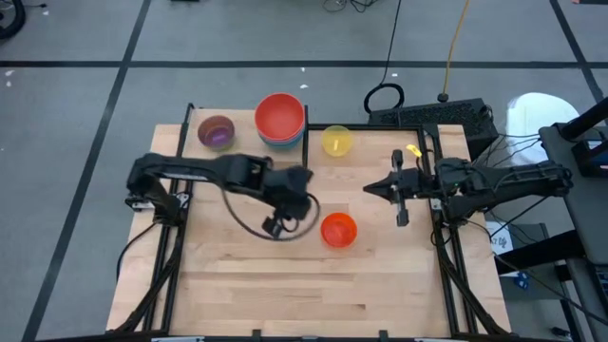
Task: Place and stack bowls onto a shelf
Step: Stack the orange bowl on top of the violet bowl on the shelf
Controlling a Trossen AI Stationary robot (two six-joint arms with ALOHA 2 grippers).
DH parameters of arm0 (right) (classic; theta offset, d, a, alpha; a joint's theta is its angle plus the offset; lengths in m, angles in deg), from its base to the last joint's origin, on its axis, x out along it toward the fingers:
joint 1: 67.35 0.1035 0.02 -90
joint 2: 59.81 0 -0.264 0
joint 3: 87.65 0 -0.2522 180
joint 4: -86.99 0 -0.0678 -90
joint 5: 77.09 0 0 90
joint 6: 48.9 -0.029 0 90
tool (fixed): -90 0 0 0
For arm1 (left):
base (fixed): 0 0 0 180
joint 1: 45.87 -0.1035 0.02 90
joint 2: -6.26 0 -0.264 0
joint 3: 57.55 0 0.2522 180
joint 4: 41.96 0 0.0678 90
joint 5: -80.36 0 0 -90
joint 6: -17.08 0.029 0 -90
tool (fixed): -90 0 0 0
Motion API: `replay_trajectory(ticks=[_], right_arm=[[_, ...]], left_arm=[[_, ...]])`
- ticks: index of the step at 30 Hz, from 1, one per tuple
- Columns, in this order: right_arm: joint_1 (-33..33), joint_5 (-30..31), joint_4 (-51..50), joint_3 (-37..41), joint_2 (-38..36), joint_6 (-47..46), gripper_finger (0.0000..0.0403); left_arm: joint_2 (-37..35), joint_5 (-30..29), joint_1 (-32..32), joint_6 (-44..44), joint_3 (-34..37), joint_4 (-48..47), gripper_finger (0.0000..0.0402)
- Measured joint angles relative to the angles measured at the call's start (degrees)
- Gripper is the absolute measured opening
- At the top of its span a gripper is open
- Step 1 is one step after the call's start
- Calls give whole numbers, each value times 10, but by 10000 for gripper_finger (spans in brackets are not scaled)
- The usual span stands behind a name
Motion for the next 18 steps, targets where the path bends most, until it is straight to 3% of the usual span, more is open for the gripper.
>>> replay_trajectory(ticks=[8,18], right_arm=[[0,-1,-54,0,-7,0,0],[0,-1,-56,0,-23,0,0]], left_arm=[[76,30,8,71,0,85,78],[149,30,9,116,0,100,78]])
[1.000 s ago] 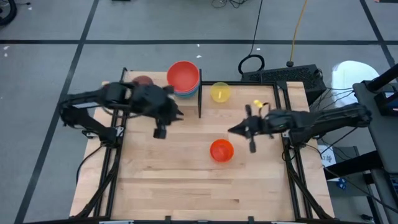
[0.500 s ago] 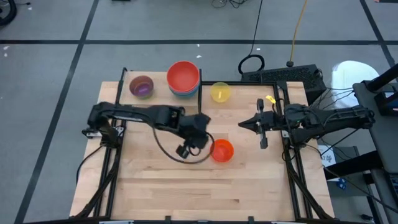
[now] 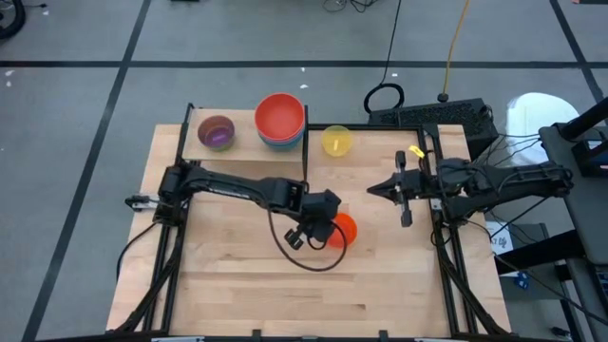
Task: Place and stack bowls onto a shelf
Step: Stack the orange bowl on top of the violet bowl on the shelf
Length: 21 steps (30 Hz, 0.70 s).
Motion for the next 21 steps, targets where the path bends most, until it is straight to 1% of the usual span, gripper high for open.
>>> replay_trajectory(ticks=[6,8,13,15,21], right_arm=[[0,0,-1,0,-19,0,0],[0,0,0,0,-25,0,0],[0,0,0,0,-40,0,0],[0,0,0,0,-43,2,0],[0,0,-1,0,-53,11,0]], left_arm=[[22,0,4,34,0,-1,78],[30,8,4,42,-1,6,78],[43,38,4,39,-1,7,78],[49,38,4,39,0,-1,78],[70,43,4,43,0,28,78]])
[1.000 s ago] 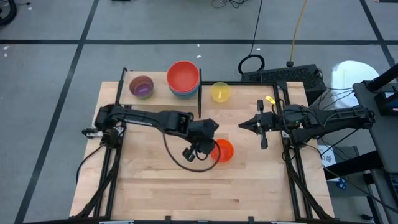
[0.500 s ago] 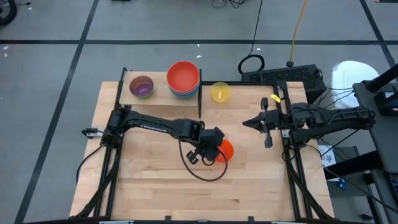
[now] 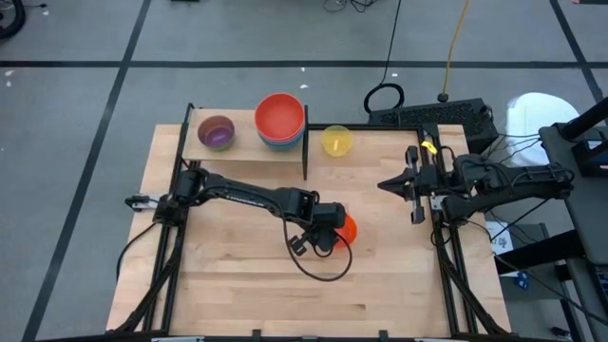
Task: Place and stack bowls onto a shelf
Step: Stack the orange bowl on top of the violet bowl on the shelf
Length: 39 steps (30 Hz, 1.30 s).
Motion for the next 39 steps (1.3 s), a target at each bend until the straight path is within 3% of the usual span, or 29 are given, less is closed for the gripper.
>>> replay_trajectory(ticks=[17,31,39], right_arm=[[0,0,-3,0,-5,5,0],[0,14,-3,0,-5,5,0],[0,14,-3,0,-5,5,0]], left_arm=[[49,12,0,-20,0,27,78],[51,12,-3,-22,0,48,78],[50,19,-3,-65,0,48,78]])
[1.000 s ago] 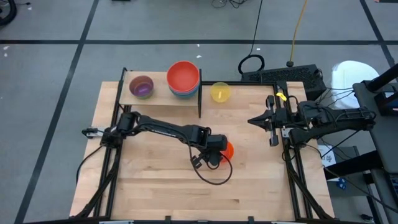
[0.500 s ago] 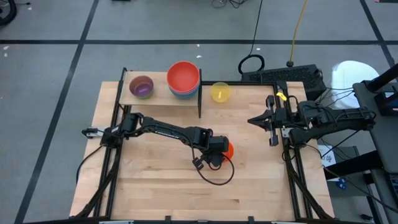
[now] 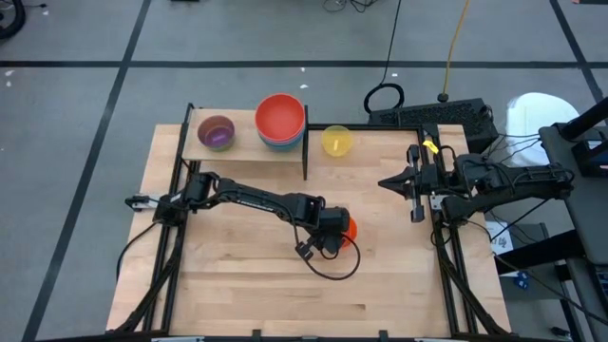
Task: Place and stack bowls onto a shelf
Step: Stack the orange bowl on top of the violet bowl on the shelf
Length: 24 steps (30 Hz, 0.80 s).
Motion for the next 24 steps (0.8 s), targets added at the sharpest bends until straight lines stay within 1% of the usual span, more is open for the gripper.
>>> replay_trajectory(ticks=[4,13,16,24], right_arm=[[0,0,0,0,0,0,0],[0,0,0,0,0,5,0],[0,0,0,0,0,12,0],[0,0,0,0,0,13,0]], left_arm=[[0,0,0,-6,0,0,78],[0,6,0,-51,0,-3,78],[8,26,0,-56,-1,0,78],[20,26,0,-49,0,3,78]])
